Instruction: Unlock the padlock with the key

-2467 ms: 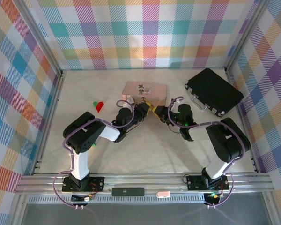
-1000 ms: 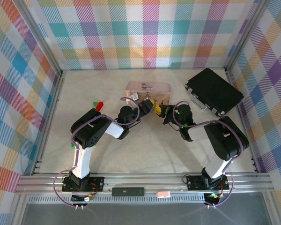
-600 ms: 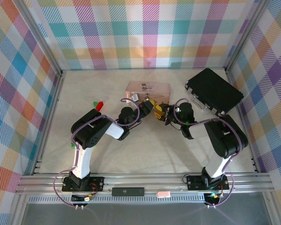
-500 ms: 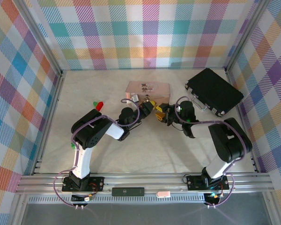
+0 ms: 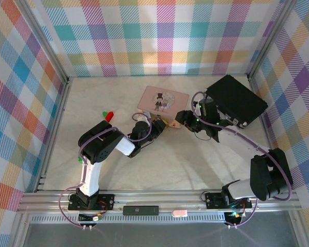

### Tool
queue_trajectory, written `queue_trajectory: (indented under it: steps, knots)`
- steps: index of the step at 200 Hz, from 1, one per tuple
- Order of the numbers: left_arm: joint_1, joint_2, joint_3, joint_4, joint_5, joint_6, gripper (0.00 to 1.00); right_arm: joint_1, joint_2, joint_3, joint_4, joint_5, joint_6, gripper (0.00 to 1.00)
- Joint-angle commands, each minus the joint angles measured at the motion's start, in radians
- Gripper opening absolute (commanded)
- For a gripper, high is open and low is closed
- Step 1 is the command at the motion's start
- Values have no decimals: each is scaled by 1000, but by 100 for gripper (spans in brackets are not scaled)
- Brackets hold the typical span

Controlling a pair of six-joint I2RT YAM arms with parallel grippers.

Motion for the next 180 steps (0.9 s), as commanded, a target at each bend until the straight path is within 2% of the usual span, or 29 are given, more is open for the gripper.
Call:
queue_trajectory:
  steps: [1,24,32,56,71,93,124,180]
  knots:
    - [-3,-51,-11,-63,-23,-3,0,5,22,20,-117,33,-177,52]
    - [-6,-44,-9,-115,-28,-9,0,19,24,18,-117,35,-227,52]
    - [-6,-43,-8,-131,-27,-13,4,30,22,17,-115,42,-247,52]
    - [-4,-73,-16,-190,-31,-23,27,81,-3,-11,-89,92,-335,53]
    - [-1,-114,-41,-221,-38,-17,49,124,-23,-24,-74,136,-386,54]
    - [15,-191,-81,-308,-39,-1,63,174,-11,-7,-91,179,-446,54]
    - [68,-314,-144,-405,-12,6,65,237,40,50,-118,229,-515,54]
    - [248,-529,-154,-709,48,103,67,404,260,234,-234,509,-579,52]
